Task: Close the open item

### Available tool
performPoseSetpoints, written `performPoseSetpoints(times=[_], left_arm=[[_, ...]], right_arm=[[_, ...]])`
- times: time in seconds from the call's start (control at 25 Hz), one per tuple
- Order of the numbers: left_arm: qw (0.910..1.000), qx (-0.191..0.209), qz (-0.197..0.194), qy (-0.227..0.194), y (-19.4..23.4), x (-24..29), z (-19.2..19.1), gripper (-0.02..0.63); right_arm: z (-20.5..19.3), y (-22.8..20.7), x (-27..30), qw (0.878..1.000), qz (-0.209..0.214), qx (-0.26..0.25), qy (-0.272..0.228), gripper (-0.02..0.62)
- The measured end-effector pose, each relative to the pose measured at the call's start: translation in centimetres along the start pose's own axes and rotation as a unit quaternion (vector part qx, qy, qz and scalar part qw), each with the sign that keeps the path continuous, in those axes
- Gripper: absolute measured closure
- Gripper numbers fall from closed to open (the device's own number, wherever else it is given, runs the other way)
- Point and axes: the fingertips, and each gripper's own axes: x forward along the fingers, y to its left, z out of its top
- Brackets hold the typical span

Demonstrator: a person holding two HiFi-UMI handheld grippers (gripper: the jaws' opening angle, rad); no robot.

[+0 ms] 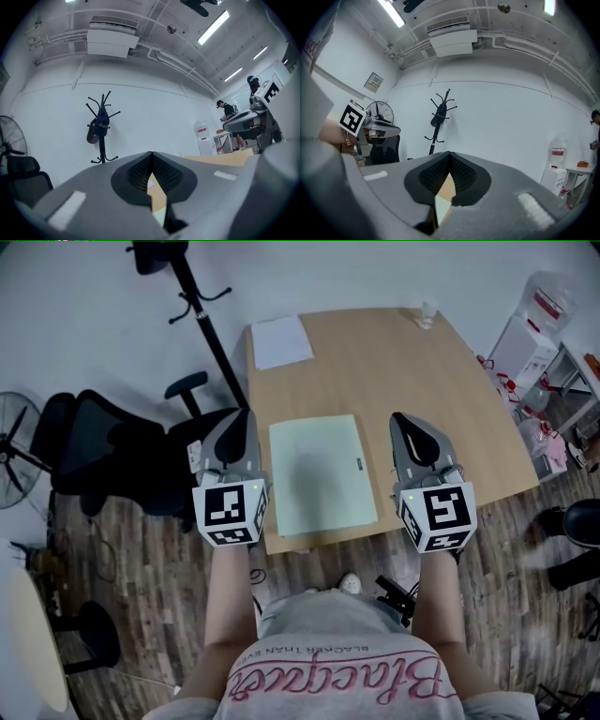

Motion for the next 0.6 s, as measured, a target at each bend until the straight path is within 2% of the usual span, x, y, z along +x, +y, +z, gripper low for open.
performPoseSetpoints(times=[0.24, 0.44, 0.6], left_arm=[[0.9997, 0.012, -0.004, -0.019, 0.0, -0.9, 1.4, 0.591], [0.9992, 0.025, -0.008, -0.029, -0.5, -1.8, 2.2, 0.591], [0.9988, 0.037, -0.009, -0.031, -0.3, -2.7, 2.4, 0.591]], right_arm=[[1.5, 0.1, -0.8, 1.0, 0.001, -0.018, -0.012, 0.594], [2.5, -0.6, -1.8, 1.0, -0.017, -0.003, -0.026, 0.594], [2.7, 0.0, -2.2, 0.999, -0.017, -0.011, -0.025, 0.594]])
